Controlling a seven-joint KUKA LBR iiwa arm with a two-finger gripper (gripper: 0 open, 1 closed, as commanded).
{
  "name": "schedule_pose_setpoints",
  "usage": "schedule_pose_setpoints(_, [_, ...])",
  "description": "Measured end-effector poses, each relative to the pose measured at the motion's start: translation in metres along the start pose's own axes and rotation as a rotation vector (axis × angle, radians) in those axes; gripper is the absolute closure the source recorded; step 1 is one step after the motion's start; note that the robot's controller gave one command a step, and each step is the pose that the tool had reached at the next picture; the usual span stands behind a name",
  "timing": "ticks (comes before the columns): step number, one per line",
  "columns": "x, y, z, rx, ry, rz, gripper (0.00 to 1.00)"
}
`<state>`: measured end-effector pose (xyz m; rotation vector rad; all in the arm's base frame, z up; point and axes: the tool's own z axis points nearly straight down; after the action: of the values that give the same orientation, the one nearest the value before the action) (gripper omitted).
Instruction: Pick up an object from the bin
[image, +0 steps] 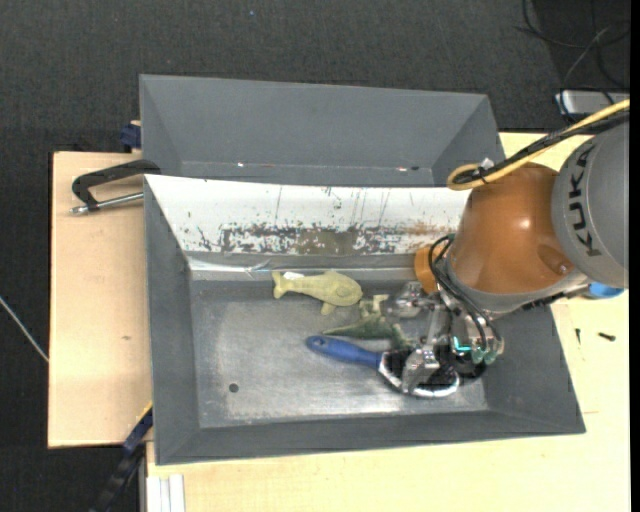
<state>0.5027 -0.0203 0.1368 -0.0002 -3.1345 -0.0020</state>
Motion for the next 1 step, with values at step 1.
schedule_pose_setpoints(1, [0.0101,0.0117,0.0661,-0.001,-0.011,0.156,0.00])
